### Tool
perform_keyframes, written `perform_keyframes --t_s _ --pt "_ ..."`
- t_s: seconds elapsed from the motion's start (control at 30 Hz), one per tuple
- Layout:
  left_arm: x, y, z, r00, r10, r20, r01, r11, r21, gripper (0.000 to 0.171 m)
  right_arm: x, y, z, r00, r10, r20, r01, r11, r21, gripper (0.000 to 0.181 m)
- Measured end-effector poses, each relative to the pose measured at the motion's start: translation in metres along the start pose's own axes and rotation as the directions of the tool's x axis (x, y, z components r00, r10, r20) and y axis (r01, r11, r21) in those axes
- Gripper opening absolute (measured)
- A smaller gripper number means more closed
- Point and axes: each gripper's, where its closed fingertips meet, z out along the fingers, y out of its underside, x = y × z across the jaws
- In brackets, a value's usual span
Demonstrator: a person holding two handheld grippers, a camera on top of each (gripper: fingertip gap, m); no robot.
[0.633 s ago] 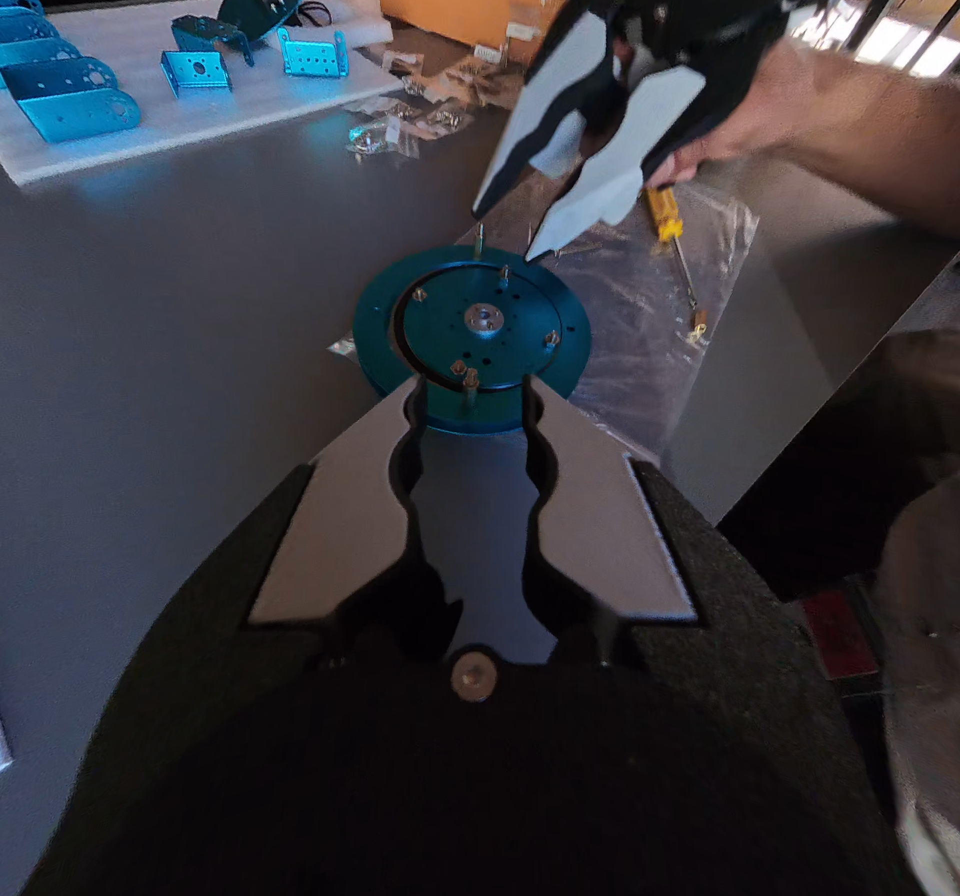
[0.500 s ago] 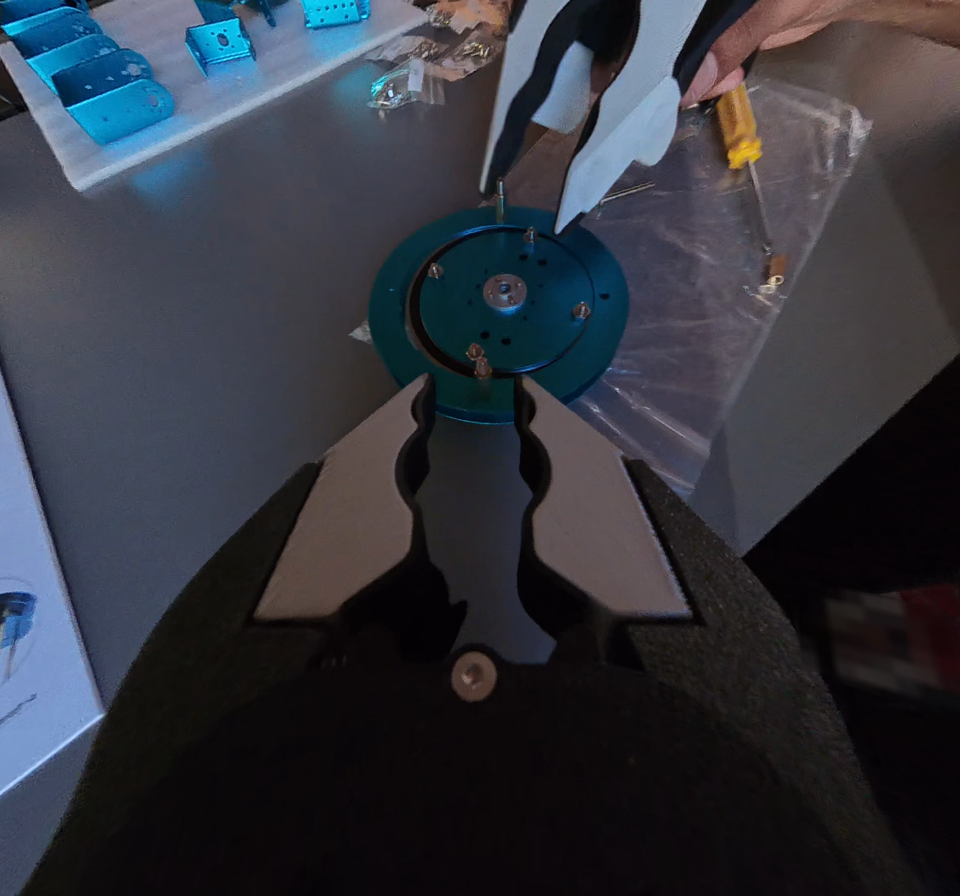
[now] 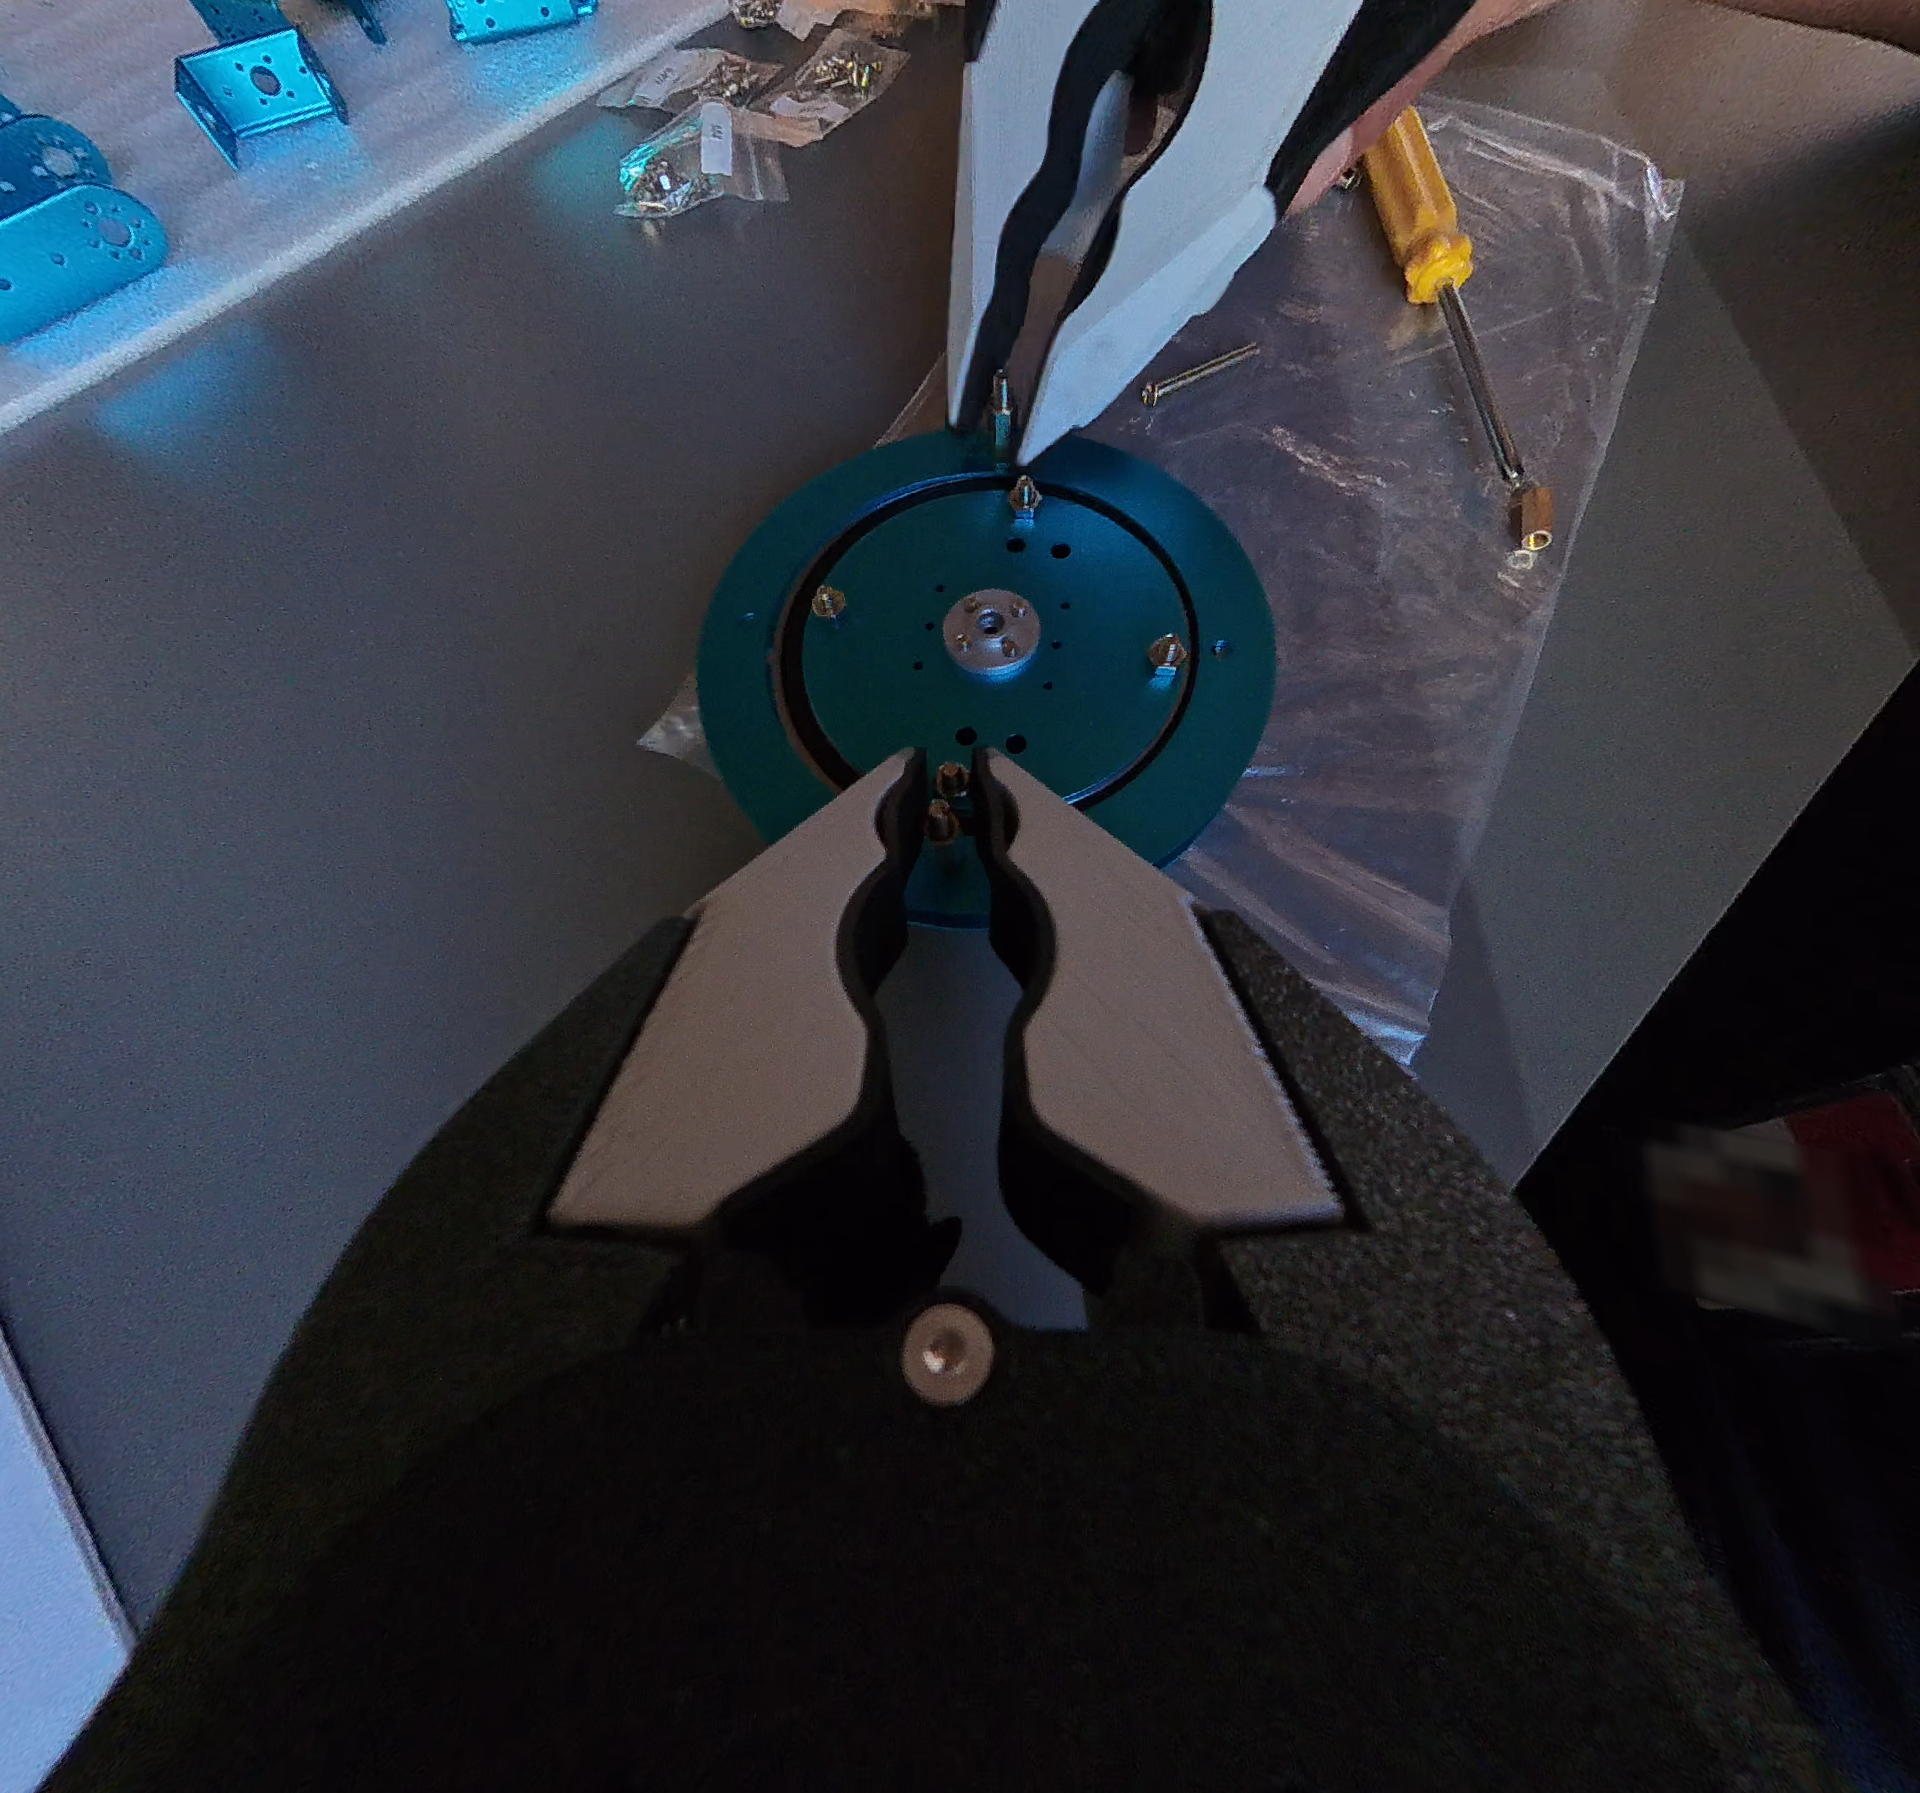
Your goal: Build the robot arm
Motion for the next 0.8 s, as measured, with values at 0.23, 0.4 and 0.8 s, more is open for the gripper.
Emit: perform_keyframes --t_s 0.23,0.4,0.8 --pt "-0.003 0.006 -0.009 1.0 -0.011 0.02 0.011 1.0 0.005 0.01 -0.008 -0.004 0.006 0.996 0.053 0.065 -0.054 0.998 0.019 0.031" --pt "0.0 0.003 -0.004 1.0 0.007 0.0 -0.007 1.0 -0.002 0.009 -0.006 -0.004 0.006 0.997 0.048 0.065 -0.05 0.998 0.026 0.019" --pt "0.002 -0.001 0.001 1.0 0.017 -0.02 -0.017 1.0 -0.002 0.012 -0.006 -0.004 0.007 0.995 0.046 0.086 -0.049 0.998 0.035 0.01"
